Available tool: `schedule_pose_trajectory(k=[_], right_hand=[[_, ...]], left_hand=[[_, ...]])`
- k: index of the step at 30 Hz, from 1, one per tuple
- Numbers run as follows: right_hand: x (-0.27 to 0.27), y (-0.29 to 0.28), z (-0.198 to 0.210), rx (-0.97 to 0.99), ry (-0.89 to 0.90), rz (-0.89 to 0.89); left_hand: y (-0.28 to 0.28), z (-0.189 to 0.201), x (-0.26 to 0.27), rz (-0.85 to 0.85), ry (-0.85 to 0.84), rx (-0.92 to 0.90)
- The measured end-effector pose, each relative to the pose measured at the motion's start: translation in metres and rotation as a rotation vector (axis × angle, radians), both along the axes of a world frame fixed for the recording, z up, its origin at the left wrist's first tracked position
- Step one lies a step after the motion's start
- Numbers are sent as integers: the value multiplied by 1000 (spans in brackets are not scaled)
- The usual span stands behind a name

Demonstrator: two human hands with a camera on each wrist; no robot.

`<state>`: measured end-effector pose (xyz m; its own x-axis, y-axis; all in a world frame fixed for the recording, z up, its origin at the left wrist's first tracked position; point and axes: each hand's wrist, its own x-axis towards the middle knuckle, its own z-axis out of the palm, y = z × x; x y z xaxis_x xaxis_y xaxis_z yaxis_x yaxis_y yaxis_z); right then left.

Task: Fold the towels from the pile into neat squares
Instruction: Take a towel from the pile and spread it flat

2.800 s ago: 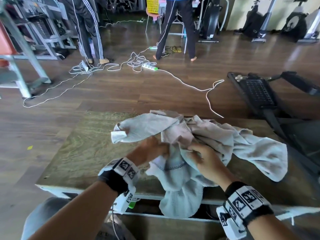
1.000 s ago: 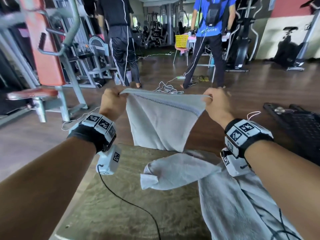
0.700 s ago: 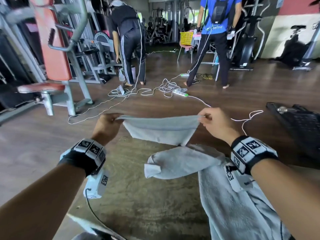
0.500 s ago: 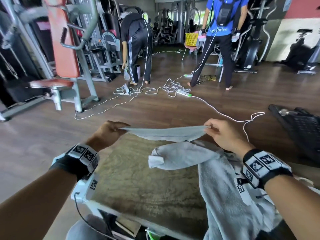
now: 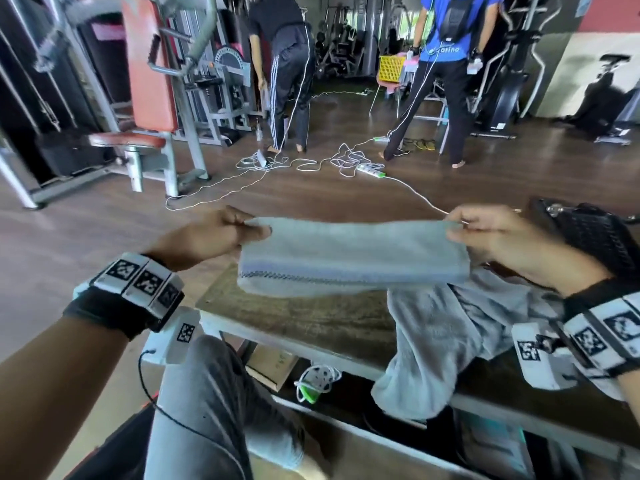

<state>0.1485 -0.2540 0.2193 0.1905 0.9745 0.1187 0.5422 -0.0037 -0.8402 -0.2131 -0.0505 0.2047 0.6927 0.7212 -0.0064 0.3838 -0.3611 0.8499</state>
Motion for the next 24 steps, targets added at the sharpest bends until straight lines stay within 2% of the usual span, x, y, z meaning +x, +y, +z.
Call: schedule_pose_trajectory(k=[3,5,8,12,15,19,22,24], right_hand=[[-3,-15,-27,-269,38,60],[1,-14,-46,-340,23,38],[5,-1,-65,-316,-34,-13],[15,35,-83,-279,-150,-94],[29,74,-99,-258,-219,-149],[34,137,-105,-171,-218,-234],[45,194,-114,-136,-223,-289],[55,231,-127,-121,-242,-317]], left_hand=[[-22,-22,-5,-64,129,-77],[-25,-41,-5,-60,196,-128],[-10,-67,-1,27,214,-92],[17,-89,15,137,157,-75],[50,-106,27,251,63,-58],[99,-120,46,354,-62,70],[141,-129,66,449,-32,115],[169,-140,79,521,47,131]])
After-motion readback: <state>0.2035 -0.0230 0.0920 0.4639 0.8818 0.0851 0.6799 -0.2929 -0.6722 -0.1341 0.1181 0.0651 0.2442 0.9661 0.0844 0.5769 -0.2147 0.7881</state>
